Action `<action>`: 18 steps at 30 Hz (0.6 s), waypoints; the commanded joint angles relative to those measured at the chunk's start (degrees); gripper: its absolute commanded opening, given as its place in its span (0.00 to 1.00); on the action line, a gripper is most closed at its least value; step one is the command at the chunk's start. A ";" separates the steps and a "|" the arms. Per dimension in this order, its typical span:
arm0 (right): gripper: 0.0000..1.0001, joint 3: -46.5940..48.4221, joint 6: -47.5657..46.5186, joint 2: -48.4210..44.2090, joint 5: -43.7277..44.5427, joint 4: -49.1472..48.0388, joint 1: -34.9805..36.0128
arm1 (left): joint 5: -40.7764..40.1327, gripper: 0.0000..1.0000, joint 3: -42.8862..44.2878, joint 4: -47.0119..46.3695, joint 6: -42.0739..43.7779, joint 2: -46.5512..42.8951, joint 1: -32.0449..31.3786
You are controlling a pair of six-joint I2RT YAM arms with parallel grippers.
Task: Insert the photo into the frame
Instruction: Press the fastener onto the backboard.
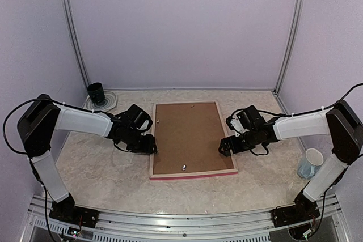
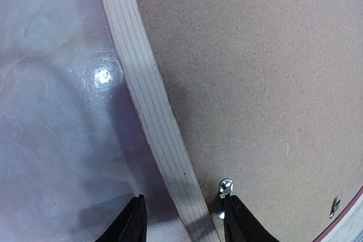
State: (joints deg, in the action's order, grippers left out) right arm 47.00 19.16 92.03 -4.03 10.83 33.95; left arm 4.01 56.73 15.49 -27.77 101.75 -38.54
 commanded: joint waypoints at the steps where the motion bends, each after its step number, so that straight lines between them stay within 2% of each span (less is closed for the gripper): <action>1: 0.99 -0.51 -0.17 -0.80 0.66 -0.54 -0.29 | -0.04 0.46 1.15 -0.81 0.52 0.82 0.05; 18: 0.98 -0.60 -0.17 -0.77 0.52 -0.51 -0.30 | 1.55 0.47 0.93 -2.03 0.62 1.18 -0.46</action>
State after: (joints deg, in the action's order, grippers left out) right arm 46.96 19.16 92.03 -3.88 10.81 33.95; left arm 4.73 56.73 15.00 -27.75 102.13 -38.72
